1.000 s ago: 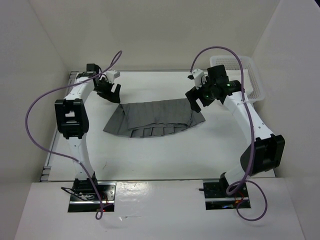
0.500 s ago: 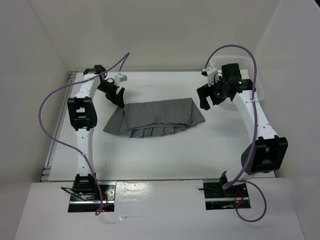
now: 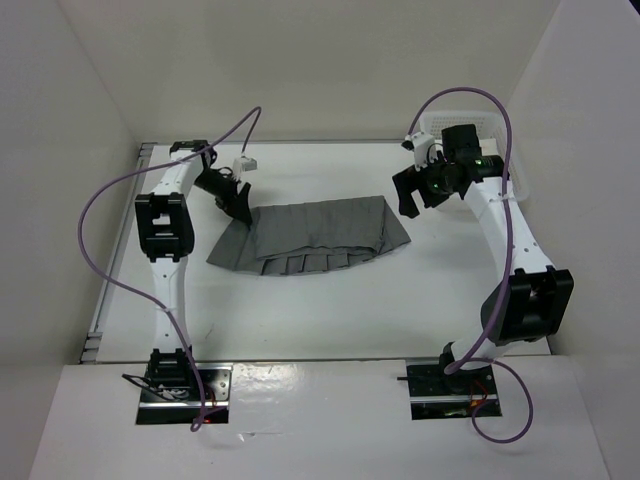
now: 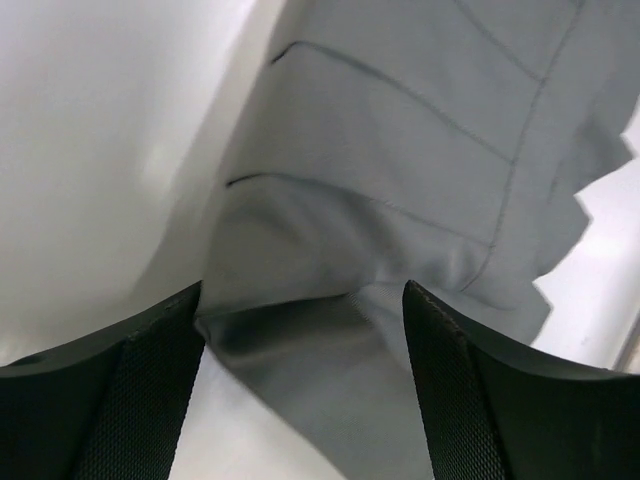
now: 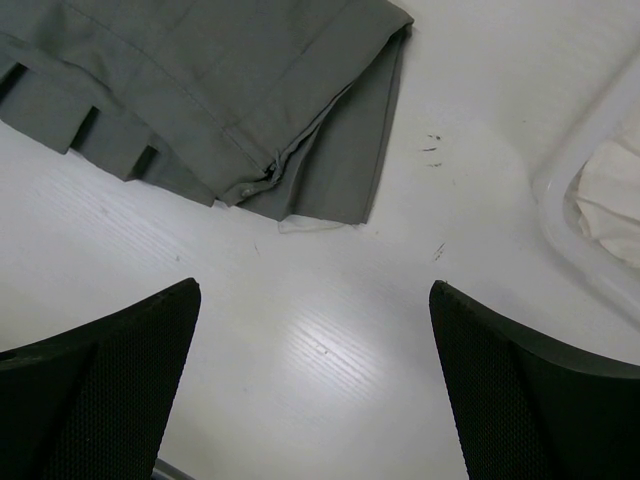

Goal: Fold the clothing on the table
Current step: Fold the skirt

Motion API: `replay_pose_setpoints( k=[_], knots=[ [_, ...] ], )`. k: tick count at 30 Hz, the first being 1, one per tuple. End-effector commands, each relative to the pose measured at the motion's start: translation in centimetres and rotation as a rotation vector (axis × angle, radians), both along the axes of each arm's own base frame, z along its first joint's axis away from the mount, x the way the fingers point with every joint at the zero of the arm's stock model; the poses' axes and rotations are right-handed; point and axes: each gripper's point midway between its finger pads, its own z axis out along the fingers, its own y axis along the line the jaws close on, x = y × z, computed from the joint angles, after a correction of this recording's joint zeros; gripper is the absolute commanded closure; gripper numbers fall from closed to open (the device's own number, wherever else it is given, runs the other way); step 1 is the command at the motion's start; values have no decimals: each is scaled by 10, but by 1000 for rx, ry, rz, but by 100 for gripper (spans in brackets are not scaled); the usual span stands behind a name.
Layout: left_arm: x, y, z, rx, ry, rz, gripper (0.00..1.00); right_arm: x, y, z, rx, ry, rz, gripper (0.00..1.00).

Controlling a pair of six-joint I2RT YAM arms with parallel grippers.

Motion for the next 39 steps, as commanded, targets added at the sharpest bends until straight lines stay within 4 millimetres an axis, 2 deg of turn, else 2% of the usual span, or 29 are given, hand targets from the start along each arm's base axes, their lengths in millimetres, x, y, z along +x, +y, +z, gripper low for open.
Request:
replay_pose_setpoints(
  k=[1, 7, 10, 11, 14, 16, 17, 20, 21, 22, 23, 24, 25, 28, 29, 31, 33, 35, 36, 37, 39],
  knots=[
    [-23, -13, -15, -28, 79, -50, 17, 1, 2, 10, 25, -12, -1, 1],
    [-19, -31, -16, -59, 86, -61, 28, -4, 2, 9, 25, -12, -1, 1],
    [-20, -36, -15, -68, 93, -64, 43, -8, 0, 5, 16, -1, -6, 1],
    [-20, -36, -15, -68, 93, -64, 54, -11, 0, 4, 21, 4, -13, 1],
    [-21, -39, -19, -88, 120, -47, 71, -13, 0, 1, 21, 5, -13, 1],
    [-21, -44, -15, -118, 146, -21, 97, -16, 0, -4, 20, 17, -14, 1],
    [-21, -42, -18, -130, 157, 0, 100, -16, 0, -4, 20, 18, -14, 1],
    [-14, -42, -7, -203, 153, 69, 100, -15, 0, -10, 30, 36, -30, 1],
    [-23, -44, -13, -217, 191, 87, 100, -13, 2, -9, 40, 28, -24, 1],
    [-21, -40, 0, -230, 165, 115, 100, -12, 3, -13, 43, 44, -31, 1],
    [-13, -42, 1, -243, 136, 149, 100, -13, 4, -13, 51, 45, -26, 1],
    [-11, -37, 18, -248, 96, 176, 100, -10, 5, -16, 55, 52, -33, 1],
    [-24, -33, 8, -250, 142, 215, 100, -9, 5, -21, 54, 67, -33, 1],
    [-19, -23, 21, -255, 74, 285, 100, -2, 8, -30, 74, 86, -49, 1],
    [-30, -24, 14, -256, 117, 302, 100, -3, 12, -32, 95, 102, -47, 1],
    [-33, -16, 17, -258, 99, 320, 100, 0, 19, -40, 127, 127, -24, 1],
    [-43, -12, 9, -249, 141, 352, 100, 6, 23, -49, 149, 144, -21, 1],
    [-45, -7, 10, -243, 132, 375, 100, 8, 29, -56, 176, 164, -14, 1],
    [-50, -4, 4, -243, 149, 388, 100, 11, 31, -59, 191, 173, -16, 1],
    [-50, -3, 3, -233, 146, 396, 100, 11, 35, -70, 207, 209, -6, 1],
    [-53, 1, 0, -235, 146, 412, 100, 15, 39, -79, 227, 234, -8, 1]
  ],
)
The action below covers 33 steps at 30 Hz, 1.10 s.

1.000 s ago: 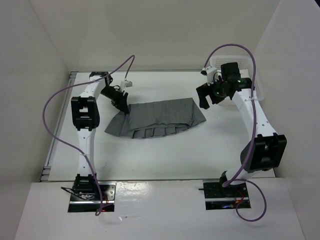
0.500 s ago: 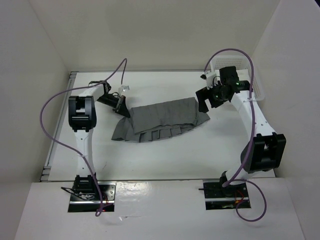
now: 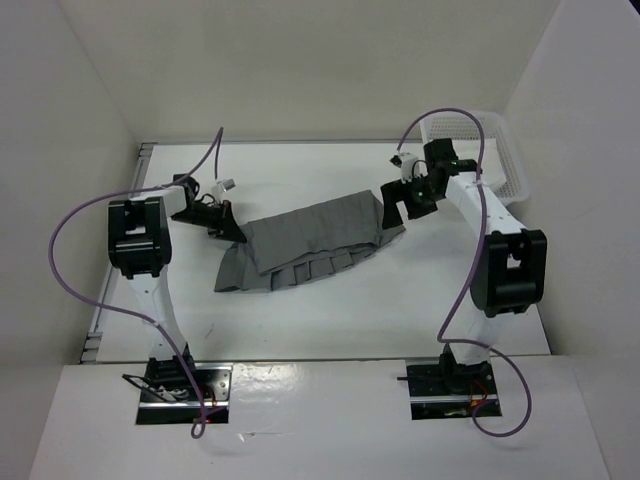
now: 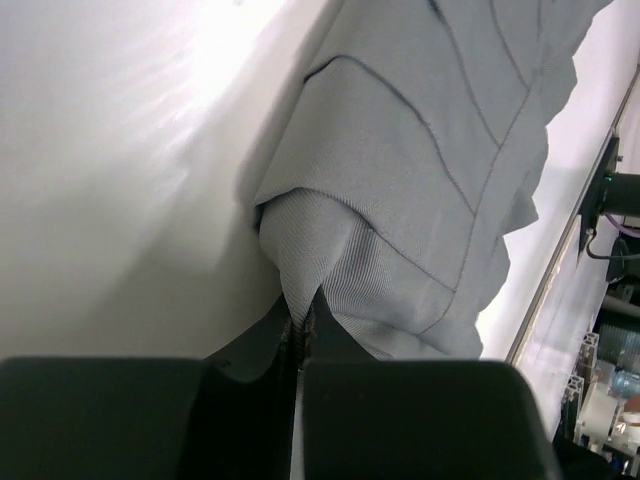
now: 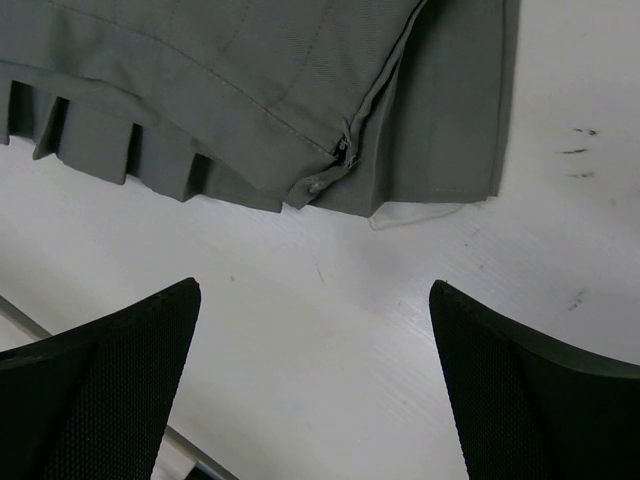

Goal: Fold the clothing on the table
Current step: Fold the skirt

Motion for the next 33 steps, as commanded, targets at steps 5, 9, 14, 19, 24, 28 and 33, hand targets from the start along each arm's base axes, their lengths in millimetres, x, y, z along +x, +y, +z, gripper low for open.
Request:
replay_pose_setpoints(
  k=[5, 9, 14, 19, 24, 28, 33],
  knots=[
    [-1, 4, 9, 6, -44, 56, 100, 28, 17, -38, 102, 65, -10, 1],
    [-4, 8, 14, 15, -52, 73, 100, 34, 18, -60, 102, 105, -20, 1],
    [-9, 12, 18, 27, -62, 84, 100, 46, 14, -74, 78, 87, -50, 1],
    [-16, 12, 24, 38, -71, 86, 100, 50, 8, -84, 47, 67, -75, 1],
    [-20, 16, 21, 47, -61, 98, 100, 52, 4, -89, 68, 85, -94, 1],
    [-26, 14, 20, 38, -51, 83, 100, 50, 6, -99, 78, 111, -79, 1],
    [-29, 14, 18, 37, -42, 83, 100, 51, 4, -105, 88, 126, -84, 1]
  ],
)
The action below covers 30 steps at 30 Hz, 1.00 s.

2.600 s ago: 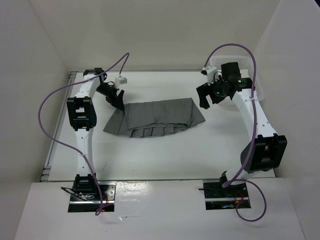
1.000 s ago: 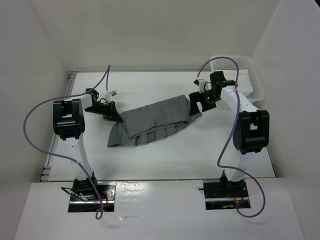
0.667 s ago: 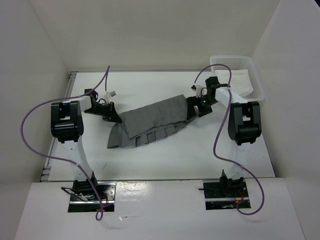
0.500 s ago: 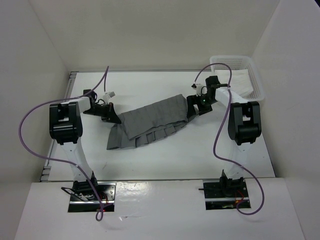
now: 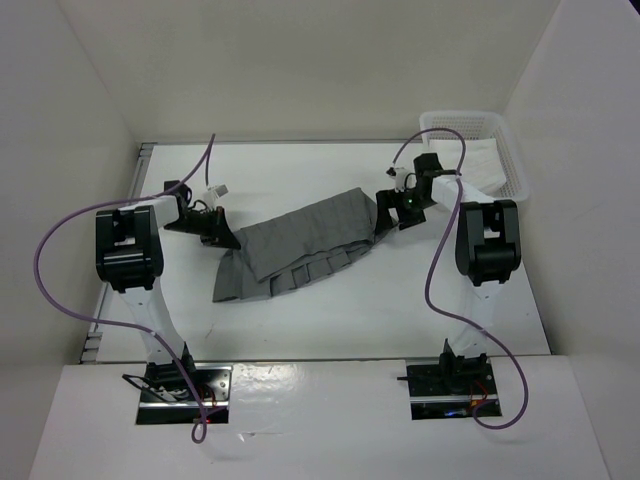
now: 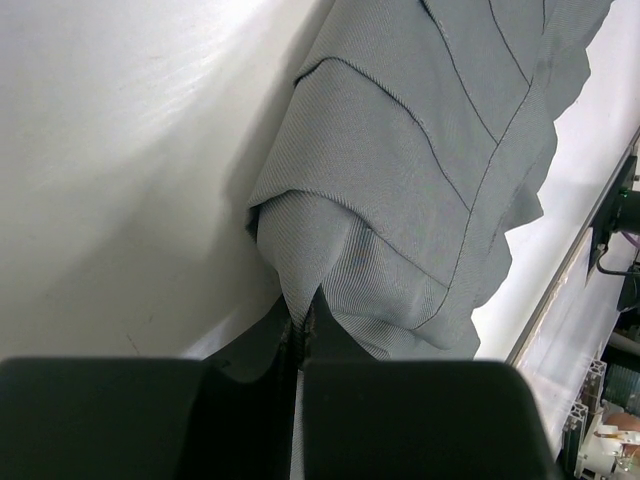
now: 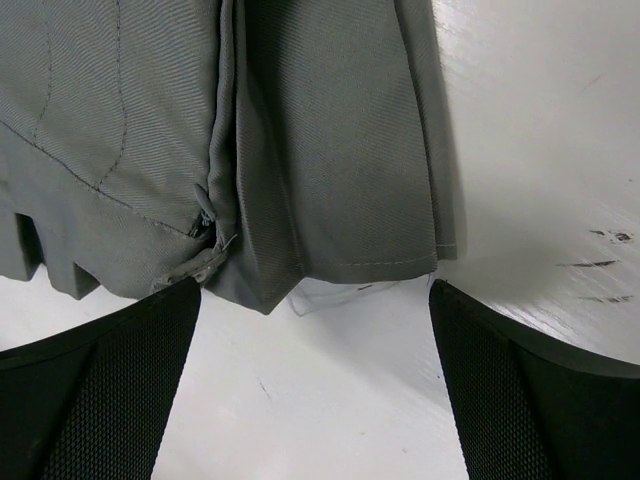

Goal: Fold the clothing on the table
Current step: Fold the skirt

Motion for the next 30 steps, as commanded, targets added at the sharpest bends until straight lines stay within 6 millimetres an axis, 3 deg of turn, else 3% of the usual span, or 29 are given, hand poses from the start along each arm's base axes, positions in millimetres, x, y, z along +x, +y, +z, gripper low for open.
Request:
replay_pose_setpoints(
  k=[1, 11, 22, 30],
  knots=[
    [-2, 0, 13, -13, -46, -13, 100, 10, 2, -4, 44, -12, 4, 1],
    [-5, 0, 13, -12, -41, -24, 100, 4, 24, -5, 181, 46, 74, 1],
    [-6, -1, 11, -21, -41, -31, 100, -2, 33, -5, 238, 77, 97, 1],
    [-8, -1, 11, -22, -31, -30, 100, -13, 52, -7, 250, 101, 157, 9]
  ],
)
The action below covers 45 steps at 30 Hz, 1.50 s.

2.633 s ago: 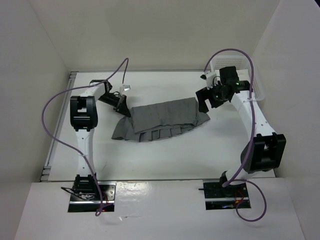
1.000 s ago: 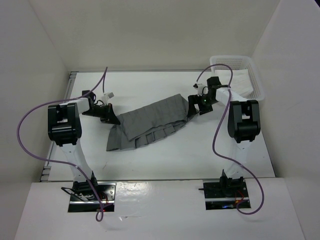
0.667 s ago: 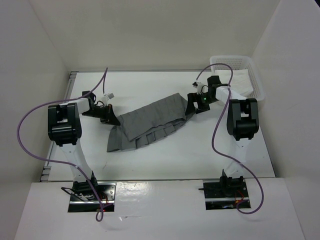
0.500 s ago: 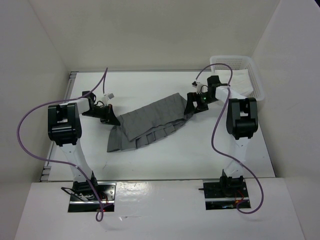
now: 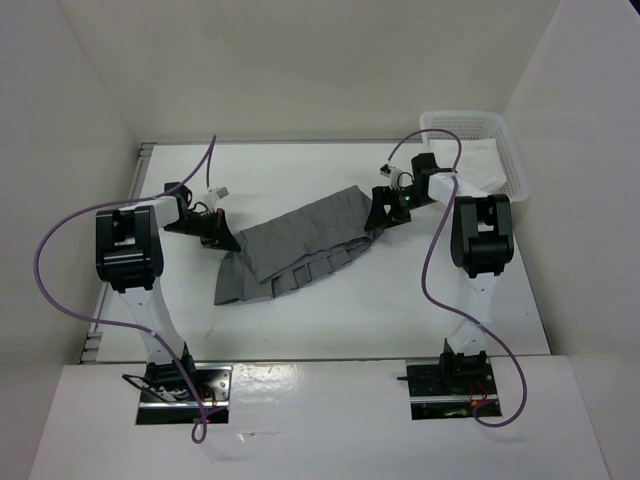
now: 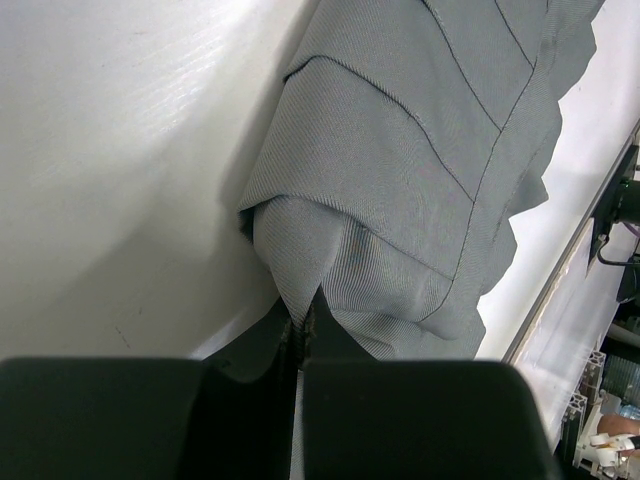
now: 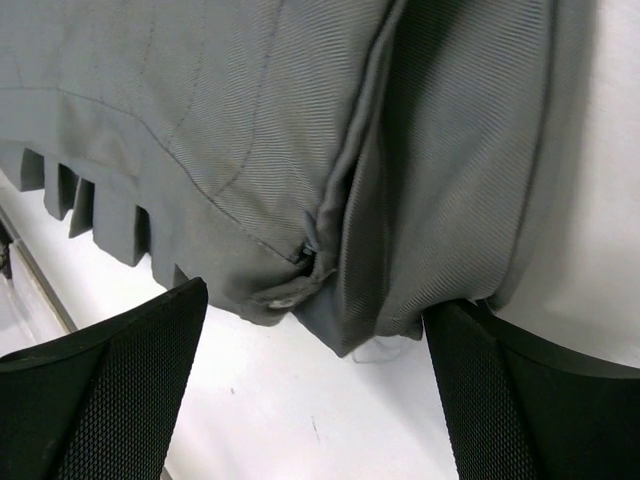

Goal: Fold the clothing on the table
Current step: Fold the skirt

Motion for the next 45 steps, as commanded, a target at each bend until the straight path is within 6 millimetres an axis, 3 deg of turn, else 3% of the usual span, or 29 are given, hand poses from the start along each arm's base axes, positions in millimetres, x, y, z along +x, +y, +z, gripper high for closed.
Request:
replay_pose_setpoints(
  k=[1, 6, 13, 19, 27, 30, 36, 38, 42, 44, 45],
  knots=[
    [-1, -1, 13, -23, -41, -16, 100, -16, 12, -14, -15, 61, 53, 9],
    [-1, -1, 13, -21, -48, -21, 100, -20, 21, -18, -16, 70, 74, 15],
    [-1, -1, 13, -21, -48, -21, 100, -23, 19, -23, -28, 80, 79, 38],
    [-2, -1, 13, -23, -39, -21, 100, -23, 19, -23, -28, 80, 79, 37],
    [-2, -1, 12, -22, -37, -27, 100, -23, 18, -22, -30, 91, 87, 45],
    [-2, -2, 13, -31, -39, -28, 100, -23, 18, -22, -30, 91, 87, 53],
    [-2, -2, 10, -31, -37, -33, 100, -19, 15, -20, -57, 86, 81, 84],
    [-2, -2, 10, -31, -37, -33, 100, -8, 11, -16, -88, 52, 71, 93],
    [0, -1, 12, -29, -46, -33, 100, 3, 4, -2, -145, 27, 46, 97],
    [1, -1, 11, -33, -30, -27, 100, 17, 2, 13, -188, -27, 37, 98],
    [5, -2, 15, -40, -44, -28, 100, 23, 10, 26, -204, -65, 51, 98]
  ],
)
